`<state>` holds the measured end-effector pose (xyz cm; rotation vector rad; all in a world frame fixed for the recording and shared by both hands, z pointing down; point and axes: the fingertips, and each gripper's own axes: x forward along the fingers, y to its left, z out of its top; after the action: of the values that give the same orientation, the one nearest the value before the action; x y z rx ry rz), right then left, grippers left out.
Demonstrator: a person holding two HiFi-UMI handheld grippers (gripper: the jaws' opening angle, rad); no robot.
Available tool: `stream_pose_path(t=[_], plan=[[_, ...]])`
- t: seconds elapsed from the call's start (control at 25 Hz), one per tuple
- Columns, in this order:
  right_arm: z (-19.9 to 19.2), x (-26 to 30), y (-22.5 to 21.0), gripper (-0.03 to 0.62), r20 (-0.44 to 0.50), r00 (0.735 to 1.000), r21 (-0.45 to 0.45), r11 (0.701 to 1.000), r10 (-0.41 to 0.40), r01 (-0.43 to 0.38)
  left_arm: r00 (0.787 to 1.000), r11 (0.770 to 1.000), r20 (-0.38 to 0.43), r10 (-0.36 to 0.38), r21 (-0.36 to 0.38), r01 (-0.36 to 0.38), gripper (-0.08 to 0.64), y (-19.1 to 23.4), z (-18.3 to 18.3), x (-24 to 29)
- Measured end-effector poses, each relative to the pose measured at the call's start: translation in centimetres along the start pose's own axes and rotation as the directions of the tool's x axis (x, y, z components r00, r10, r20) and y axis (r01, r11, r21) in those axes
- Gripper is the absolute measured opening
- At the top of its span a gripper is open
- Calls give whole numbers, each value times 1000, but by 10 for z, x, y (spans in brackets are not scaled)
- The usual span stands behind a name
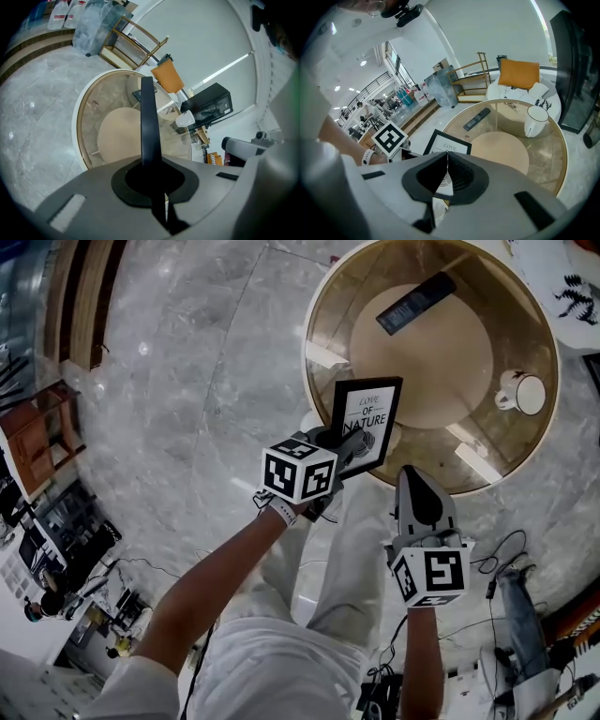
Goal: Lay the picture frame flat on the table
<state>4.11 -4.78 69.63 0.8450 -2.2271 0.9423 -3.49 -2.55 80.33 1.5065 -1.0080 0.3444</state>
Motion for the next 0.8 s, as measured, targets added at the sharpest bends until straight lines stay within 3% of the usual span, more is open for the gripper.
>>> stream_pose_path(t=[0.36, 0.52, 0.8], plan=[[-7, 7, 0, 5, -7, 1000, -5, 1000, 4, -4, 997, 996, 16, 69, 50, -70, 36, 12, 5, 7], [-14, 11, -1, 5, -17, 1000, -14, 1000, 2, -3, 992, 989, 11, 124, 80, -124, 91, 23, 6, 13], [-20, 13, 6, 5, -28, 1000, -34, 999, 15, -16, 960, 951, 8, 279, 135, -278, 200, 37, 8, 13]])
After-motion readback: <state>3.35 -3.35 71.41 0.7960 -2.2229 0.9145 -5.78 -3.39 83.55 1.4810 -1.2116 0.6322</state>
